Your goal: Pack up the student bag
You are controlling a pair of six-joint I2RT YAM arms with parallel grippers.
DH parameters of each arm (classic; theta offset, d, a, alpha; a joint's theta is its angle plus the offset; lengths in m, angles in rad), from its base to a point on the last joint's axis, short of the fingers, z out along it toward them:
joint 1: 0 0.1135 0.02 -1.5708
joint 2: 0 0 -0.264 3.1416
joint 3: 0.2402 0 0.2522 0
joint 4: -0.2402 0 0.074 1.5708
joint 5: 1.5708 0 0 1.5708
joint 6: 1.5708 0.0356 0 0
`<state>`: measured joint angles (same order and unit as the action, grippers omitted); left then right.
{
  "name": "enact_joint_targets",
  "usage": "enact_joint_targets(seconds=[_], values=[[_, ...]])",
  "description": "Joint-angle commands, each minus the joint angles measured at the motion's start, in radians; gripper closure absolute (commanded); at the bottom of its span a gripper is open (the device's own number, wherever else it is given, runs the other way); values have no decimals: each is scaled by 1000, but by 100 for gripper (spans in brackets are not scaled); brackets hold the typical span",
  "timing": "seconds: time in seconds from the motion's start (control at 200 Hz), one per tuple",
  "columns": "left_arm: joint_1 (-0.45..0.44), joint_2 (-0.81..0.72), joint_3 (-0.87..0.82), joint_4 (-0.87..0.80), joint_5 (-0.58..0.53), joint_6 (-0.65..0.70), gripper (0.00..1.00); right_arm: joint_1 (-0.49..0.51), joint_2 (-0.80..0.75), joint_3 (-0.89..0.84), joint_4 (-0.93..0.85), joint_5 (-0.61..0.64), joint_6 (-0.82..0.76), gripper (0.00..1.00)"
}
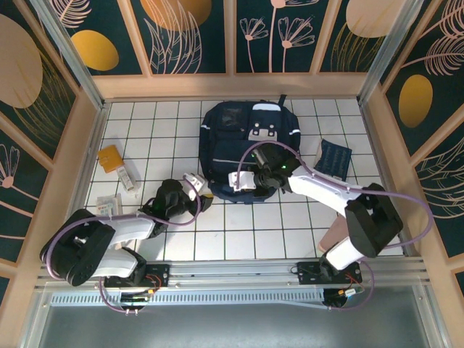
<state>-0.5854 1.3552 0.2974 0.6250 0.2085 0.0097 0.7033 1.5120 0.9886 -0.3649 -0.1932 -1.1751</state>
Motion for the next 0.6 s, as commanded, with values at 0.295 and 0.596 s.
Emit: enact_joint_targets(seconds=[0.295, 0.596], values=[[-2, 122, 110, 40, 87, 135, 51, 5, -233, -83, -14, 24, -212, 100], [-1, 115, 137, 42, 263, 204, 61, 32, -373, -174, -38, 89, -346, 100]])
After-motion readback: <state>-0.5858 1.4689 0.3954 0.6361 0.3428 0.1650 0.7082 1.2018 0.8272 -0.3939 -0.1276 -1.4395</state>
